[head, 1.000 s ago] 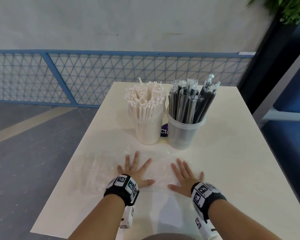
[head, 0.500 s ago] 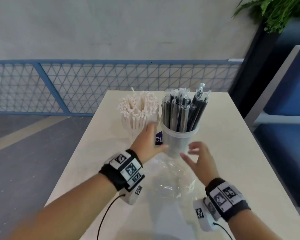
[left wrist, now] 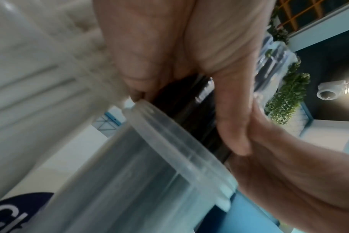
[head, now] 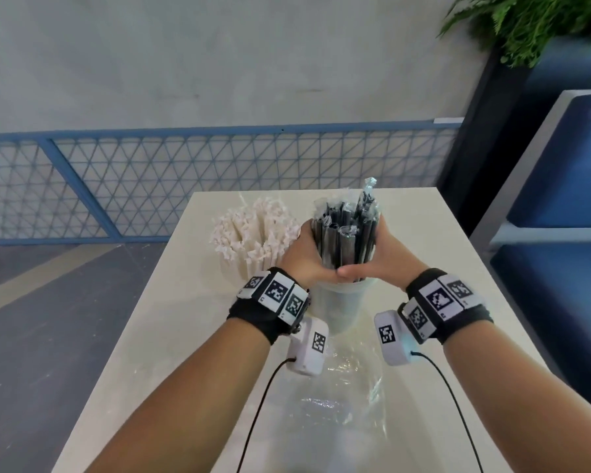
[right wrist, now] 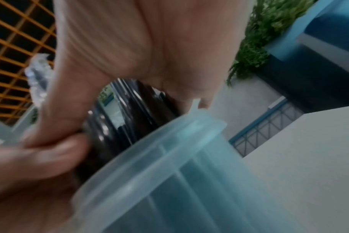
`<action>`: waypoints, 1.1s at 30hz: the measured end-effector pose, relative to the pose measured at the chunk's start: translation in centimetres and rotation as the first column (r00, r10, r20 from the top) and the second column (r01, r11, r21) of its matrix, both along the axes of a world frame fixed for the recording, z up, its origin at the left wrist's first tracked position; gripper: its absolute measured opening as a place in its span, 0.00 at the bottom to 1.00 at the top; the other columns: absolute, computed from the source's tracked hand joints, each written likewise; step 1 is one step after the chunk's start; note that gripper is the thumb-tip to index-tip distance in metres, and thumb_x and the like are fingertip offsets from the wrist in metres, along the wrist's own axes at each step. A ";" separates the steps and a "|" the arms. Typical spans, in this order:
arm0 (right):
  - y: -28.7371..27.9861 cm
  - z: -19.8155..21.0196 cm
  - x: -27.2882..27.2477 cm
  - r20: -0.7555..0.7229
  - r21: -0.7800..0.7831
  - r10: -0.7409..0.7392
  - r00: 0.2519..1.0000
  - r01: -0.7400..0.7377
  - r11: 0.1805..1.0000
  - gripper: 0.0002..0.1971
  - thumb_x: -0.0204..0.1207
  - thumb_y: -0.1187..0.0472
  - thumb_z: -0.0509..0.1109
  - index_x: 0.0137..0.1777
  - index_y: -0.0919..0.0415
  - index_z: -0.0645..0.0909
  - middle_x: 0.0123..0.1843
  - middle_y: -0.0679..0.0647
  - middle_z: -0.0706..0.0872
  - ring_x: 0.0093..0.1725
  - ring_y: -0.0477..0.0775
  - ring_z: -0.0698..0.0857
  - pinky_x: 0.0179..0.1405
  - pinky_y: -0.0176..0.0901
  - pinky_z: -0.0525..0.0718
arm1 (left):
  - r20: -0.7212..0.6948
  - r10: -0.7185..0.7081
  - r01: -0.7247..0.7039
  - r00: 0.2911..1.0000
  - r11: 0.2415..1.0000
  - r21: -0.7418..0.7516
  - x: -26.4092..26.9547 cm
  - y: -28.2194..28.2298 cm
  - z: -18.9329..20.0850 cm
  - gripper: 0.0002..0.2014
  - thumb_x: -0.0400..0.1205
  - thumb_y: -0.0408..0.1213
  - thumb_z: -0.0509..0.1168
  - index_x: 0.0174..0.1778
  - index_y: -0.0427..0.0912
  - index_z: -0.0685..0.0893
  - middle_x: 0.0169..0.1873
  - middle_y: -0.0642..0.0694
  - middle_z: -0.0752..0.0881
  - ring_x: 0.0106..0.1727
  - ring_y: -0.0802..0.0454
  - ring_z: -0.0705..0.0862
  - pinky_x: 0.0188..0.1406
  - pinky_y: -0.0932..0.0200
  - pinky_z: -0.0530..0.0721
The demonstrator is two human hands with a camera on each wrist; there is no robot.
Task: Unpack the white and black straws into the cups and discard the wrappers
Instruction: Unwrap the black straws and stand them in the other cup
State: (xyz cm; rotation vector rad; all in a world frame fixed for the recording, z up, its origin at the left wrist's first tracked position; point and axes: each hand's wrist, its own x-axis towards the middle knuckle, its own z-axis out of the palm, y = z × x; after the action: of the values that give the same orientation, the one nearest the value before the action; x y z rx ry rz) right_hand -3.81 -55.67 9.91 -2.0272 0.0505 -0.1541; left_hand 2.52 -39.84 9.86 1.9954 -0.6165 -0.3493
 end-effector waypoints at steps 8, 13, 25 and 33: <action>1.9 1.5 0.0 0.197 0.169 -0.129 0.972 0.096 0.981 0.33 0.65 0.67 0.80 0.69 0.59 0.71 0.56 0.38 0.82 0.55 0.26 0.82 0.53 0.23 0.79 | -0.001 0.057 -0.055 0.998 0.952 -0.302 -0.1 -0.2 1.1 0.41 0.54 0.35 0.82 0.64 0.40 0.74 0.52 0.50 0.86 0.53 0.60 0.86 0.51 0.63 0.85; 1.5 4.2 -0.2 0.385 0.130 -0.075 0.920 0.026 0.991 0.46 0.59 0.56 0.82 0.76 0.51 0.61 0.69 0.52 0.75 0.71 0.45 0.76 0.69 0.38 0.76 | 0.113 0.002 0.027 0.994 0.966 -0.257 0.1 0.3 3.9 0.58 0.52 0.42 0.85 0.76 0.50 0.59 0.70 0.48 0.73 0.71 0.54 0.74 0.71 0.55 0.74; 2.0 1.6 0.6 0.083 -0.455 -0.066 0.994 0.097 0.885 0.23 0.86 0.57 0.51 0.80 0.55 0.59 0.84 0.50 0.57 0.84 0.48 0.49 0.83 0.48 0.52 | 0.386 -0.333 0.081 0.860 0.836 0.543 -0.3 -0.5 2.9 0.42 0.80 0.57 0.58 0.82 0.39 0.45 0.82 0.37 0.40 0.83 0.42 0.36 0.83 0.43 0.49; 0.9 1.1 -1.0 0.122 0.204 -0.227 0.966 0.200 0.958 0.57 0.60 0.43 0.79 0.81 0.45 0.43 0.84 0.48 0.48 0.83 0.49 0.52 0.81 0.53 0.58 | 0.389 -0.013 0.040 0.921 0.997 -0.060 -2.3 1.0 1.4 0.57 0.67 0.44 0.78 0.80 0.48 0.41 0.82 0.49 0.37 0.83 0.57 0.39 0.78 0.72 0.44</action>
State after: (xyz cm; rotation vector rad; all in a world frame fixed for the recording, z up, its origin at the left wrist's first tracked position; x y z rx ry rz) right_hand -4.81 -54.73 11.04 -1.8112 0.1875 -0.4180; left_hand 0.25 -38.83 11.31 2.0067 -0.8918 0.0579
